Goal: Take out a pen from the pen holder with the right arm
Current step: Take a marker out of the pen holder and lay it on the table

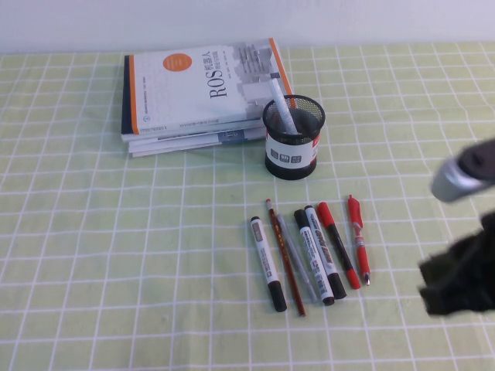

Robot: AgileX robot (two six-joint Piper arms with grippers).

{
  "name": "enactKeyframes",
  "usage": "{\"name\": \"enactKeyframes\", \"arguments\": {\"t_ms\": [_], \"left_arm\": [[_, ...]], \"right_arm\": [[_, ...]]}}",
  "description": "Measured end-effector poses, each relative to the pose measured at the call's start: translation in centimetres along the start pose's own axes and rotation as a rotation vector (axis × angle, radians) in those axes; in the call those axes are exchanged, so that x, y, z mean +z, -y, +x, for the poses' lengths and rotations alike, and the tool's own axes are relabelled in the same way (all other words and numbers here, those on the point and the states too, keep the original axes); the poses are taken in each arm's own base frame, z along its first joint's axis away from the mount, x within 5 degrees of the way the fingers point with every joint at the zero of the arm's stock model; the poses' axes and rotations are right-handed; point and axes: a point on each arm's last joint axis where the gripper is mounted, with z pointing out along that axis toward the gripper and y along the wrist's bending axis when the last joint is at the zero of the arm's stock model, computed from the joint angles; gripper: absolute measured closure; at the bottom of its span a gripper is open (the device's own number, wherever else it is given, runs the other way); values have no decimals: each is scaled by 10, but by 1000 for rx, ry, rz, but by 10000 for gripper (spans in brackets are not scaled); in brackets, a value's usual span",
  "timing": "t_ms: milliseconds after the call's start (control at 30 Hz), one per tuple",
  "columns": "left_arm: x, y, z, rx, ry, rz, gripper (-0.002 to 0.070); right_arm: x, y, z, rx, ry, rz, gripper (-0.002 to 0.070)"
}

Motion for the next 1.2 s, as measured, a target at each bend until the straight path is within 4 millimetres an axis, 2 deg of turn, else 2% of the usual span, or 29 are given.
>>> {"name": "enactKeyframes", "arguments": {"t_ms": [233,400,500,700,933,1067,1200], "left_arm": [[0,0,0,0,0,0,681],[0,0,0,0,0,0,681],[0,0,0,0,0,0,681],[0,0,0,0,0,0,681],[0,0,0,0,0,0,681],[0,0,0,0,0,0,681],[0,0,0,0,0,0,681]], "right_arm": [[-22,9,36,11,-85,2,688],[-23,15,47,-36,-38,17,688],[-15,20,54,-64,17,32,688],[7,49,80,17,233,87,688],[22,82,134,103,506,231,688],[23,90,159,148,583,307,688],[20,92,173,171,680,363,688]]}}
